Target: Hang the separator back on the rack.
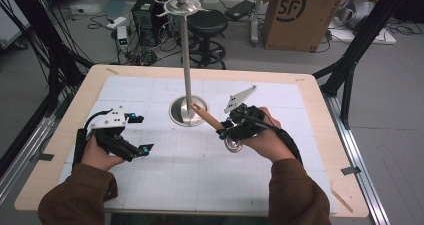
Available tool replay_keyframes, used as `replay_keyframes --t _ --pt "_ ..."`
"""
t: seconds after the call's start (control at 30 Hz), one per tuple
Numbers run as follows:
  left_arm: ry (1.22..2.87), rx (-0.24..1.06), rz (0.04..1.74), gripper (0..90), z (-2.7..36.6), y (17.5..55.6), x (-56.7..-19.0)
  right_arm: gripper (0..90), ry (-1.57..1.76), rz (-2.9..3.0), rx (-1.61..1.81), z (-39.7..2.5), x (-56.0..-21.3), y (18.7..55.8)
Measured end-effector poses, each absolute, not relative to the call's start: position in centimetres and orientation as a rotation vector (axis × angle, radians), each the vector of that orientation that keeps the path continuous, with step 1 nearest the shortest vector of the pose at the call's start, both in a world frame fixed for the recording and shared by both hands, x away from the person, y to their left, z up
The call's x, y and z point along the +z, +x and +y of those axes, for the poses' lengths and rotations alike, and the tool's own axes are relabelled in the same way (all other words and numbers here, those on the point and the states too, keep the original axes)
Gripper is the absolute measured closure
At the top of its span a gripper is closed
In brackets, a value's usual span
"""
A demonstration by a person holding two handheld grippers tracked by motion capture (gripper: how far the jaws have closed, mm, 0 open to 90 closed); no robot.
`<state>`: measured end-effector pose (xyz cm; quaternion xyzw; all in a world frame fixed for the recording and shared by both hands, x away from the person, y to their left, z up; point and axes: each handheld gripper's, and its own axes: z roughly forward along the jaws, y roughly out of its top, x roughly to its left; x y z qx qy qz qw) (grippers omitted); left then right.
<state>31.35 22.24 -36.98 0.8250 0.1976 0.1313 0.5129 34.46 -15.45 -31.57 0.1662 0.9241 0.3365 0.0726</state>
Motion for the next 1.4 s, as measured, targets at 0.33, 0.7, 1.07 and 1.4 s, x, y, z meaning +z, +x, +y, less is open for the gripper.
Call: replay_keyframes --t 0.33,0.7,1.07,1.4 --pt "1.978 0.309 0.475 1.6 22.3 31.4 -37.0 69.0 0.511 2.686 1.147 -15.9 -28.6 34.5" --pt "1.972 0.304 0.475 1.7 22.2 31.3 -37.0 69.0 0.492 2.582 1.258 -16.3 -25.7 34.8" --pt "1.968 0.302 0.477 1.6 22.2 31.3 -36.9 69.0 0.475 2.521 1.345 -17.1 -24.2 35.4" --pt "1.975 0.301 0.474 1.7 22.1 31.4 -37.0 68.9 0.473 2.492 1.382 -17.9 -22.9 36.8"
